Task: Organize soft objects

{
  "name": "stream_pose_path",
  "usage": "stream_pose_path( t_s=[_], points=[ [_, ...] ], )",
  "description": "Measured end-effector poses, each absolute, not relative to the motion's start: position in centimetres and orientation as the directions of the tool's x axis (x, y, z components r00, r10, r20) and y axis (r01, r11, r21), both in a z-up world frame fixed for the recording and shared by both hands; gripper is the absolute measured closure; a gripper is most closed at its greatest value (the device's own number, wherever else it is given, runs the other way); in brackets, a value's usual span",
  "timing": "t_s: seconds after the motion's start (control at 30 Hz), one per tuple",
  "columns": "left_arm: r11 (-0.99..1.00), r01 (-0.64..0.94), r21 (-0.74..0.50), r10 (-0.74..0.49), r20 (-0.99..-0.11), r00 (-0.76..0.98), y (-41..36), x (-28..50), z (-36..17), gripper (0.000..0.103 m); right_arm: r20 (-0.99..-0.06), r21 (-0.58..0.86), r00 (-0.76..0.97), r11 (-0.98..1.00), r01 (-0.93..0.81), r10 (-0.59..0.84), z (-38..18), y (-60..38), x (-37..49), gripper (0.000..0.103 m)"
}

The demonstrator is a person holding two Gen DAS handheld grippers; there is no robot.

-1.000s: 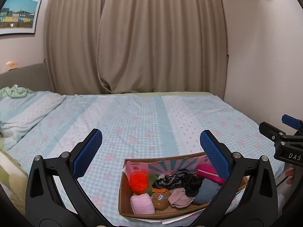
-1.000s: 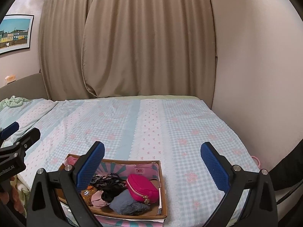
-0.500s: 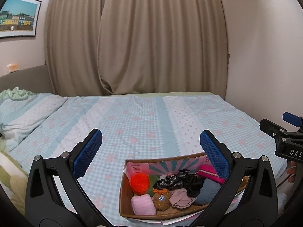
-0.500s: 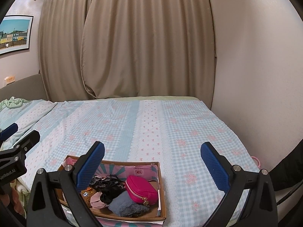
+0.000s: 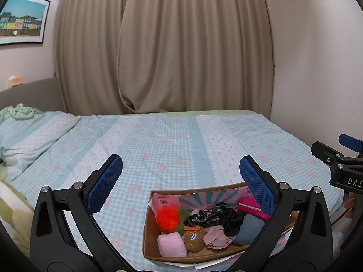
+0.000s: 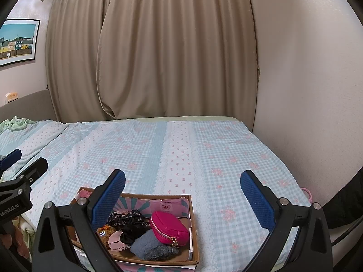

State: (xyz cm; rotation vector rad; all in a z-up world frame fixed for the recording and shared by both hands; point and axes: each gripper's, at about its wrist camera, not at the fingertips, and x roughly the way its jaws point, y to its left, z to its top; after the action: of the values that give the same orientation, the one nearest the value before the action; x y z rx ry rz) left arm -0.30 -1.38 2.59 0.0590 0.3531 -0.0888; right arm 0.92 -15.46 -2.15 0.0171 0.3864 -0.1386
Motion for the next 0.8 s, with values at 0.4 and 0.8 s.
stream_pose_path(
  t_s=[0.4,0.8],
  points=[
    [0.994,0.097,0.044,-0.076,-0.346,0.935,-1.28,-0.40,2.56,0.000,-0.376,-0.010,0.917,0.990,0.138,-0.131,-2.16,-15.48,0.91,0.002],
    [0.995,0.093,0.048,-0.071,-0.344,0.936,-1.09,-0.54,2.57,0.000,-0.376,-0.009,0.917,0.990,0.139,-0.132,-2.14,-15.49,0.92,0.002]
  ],
)
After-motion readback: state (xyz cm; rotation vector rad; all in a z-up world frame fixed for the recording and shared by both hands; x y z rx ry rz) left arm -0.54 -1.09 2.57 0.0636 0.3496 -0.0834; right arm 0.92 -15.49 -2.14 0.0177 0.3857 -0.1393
